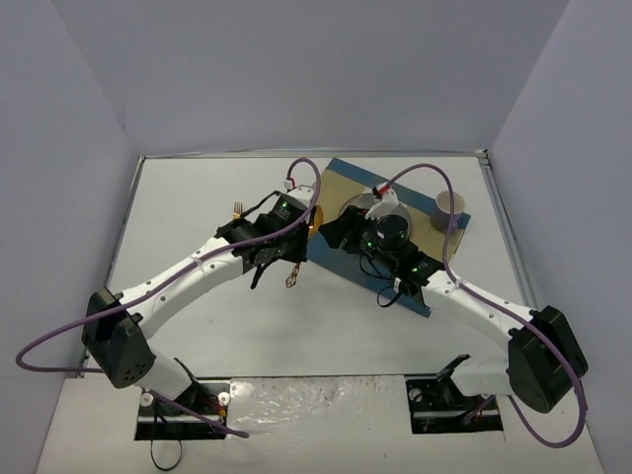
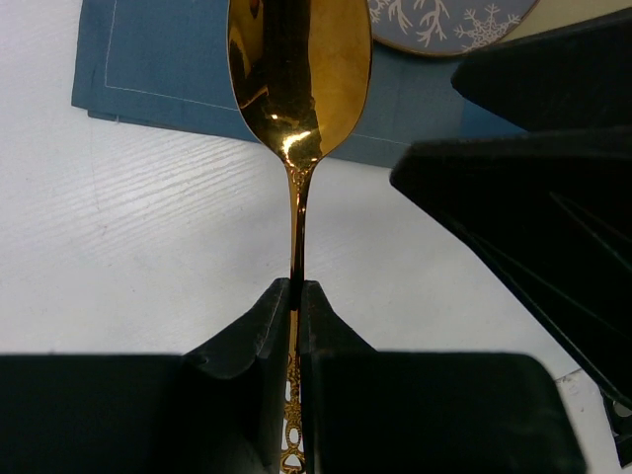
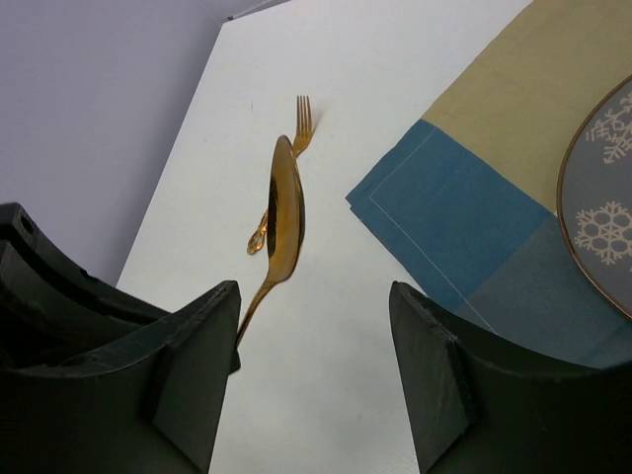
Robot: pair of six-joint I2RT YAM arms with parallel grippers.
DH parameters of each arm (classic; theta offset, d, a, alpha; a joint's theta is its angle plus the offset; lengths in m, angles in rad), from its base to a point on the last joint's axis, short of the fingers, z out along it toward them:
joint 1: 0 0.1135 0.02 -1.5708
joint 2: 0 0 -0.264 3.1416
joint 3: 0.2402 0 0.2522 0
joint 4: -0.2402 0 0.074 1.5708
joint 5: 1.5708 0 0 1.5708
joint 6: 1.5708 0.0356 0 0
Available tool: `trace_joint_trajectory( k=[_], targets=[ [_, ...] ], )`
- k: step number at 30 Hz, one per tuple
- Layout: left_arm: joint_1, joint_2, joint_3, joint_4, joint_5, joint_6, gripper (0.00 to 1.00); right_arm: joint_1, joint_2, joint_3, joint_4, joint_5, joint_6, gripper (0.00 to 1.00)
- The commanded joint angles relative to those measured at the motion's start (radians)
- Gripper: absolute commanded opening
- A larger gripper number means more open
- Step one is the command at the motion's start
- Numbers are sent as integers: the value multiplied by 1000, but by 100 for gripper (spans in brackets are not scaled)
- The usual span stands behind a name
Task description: Set the dinner table for one person
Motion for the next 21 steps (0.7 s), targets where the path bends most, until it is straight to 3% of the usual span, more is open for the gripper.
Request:
trace_joint_trajectory(
  k=[1, 13, 21],
  targets=[
    [-37, -14, 74, 34, -65, -6, 0, 10, 21, 67, 130, 54, 5, 57],
    [-66, 4, 96, 21, -119, 1, 0, 15, 61, 76, 142, 65, 8, 31],
    [-89, 30, 114, 3, -154, 14, 0, 19, 69, 74, 149, 54, 0, 23]
  ],
)
